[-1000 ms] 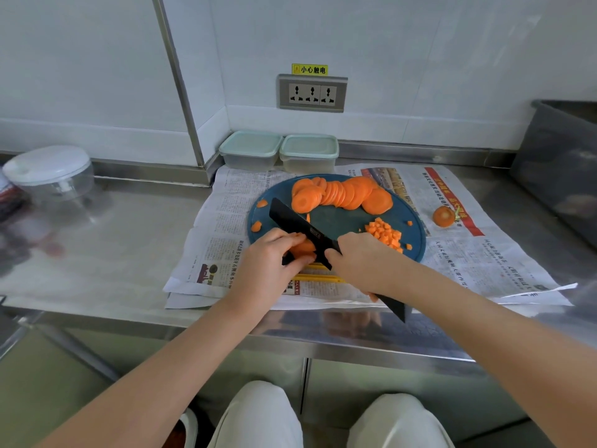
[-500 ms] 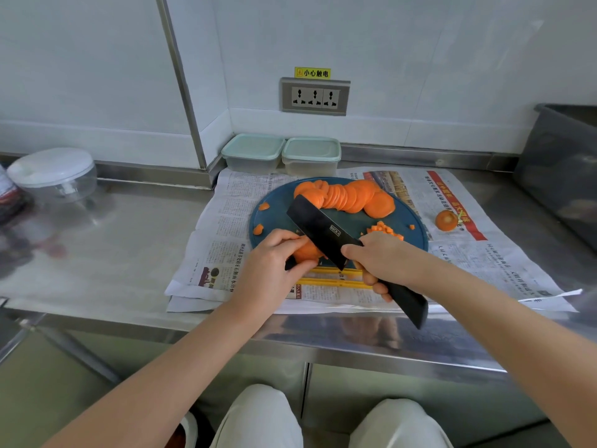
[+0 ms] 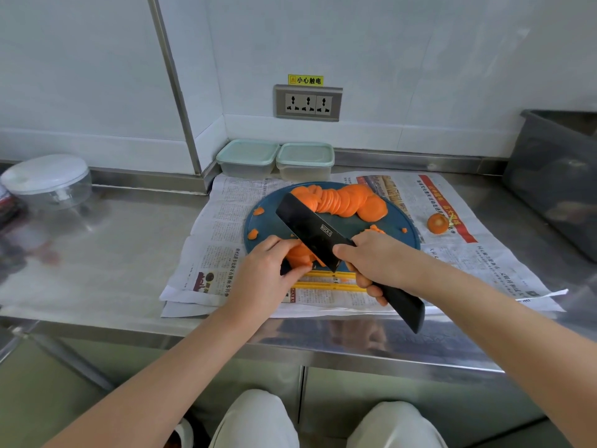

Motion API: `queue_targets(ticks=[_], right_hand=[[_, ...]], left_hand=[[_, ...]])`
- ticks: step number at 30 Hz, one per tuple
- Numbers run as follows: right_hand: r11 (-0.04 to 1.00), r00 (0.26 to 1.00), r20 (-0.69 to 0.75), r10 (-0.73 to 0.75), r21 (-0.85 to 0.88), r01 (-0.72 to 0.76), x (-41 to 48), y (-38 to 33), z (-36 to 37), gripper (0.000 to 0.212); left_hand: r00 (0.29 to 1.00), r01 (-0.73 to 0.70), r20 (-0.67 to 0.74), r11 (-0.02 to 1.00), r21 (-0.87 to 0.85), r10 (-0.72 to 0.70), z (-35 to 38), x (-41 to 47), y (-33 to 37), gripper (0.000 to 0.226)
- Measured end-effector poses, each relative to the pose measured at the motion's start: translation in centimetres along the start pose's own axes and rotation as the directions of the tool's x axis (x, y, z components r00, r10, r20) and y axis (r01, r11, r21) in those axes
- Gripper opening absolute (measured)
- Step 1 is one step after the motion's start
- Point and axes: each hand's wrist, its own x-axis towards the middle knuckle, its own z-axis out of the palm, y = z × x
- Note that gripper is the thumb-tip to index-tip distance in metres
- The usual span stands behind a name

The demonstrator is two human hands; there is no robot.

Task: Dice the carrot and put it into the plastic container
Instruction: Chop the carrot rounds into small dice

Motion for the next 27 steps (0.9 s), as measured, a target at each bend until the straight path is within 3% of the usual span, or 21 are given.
queue_targets(ticks=[19, 27], right_hand=[[0.997, 0.995, 0.054, 0.083, 0.006, -0.083, 0.4, -0.2, 1.2, 0.024], [0.999, 0.999, 0.004, 0.034, 0.000, -0.034, 0.8, 0.2, 0.5, 0.027]], left_hand=[[0.997, -0.048, 0.059, 0.998, 0.035, 0.046, 0.4, -0.2, 0.2, 0.036], [0.998, 0.020, 0.051, 1.000, 0.006, -0.020, 0.4, 0.0, 0.0, 0.038]])
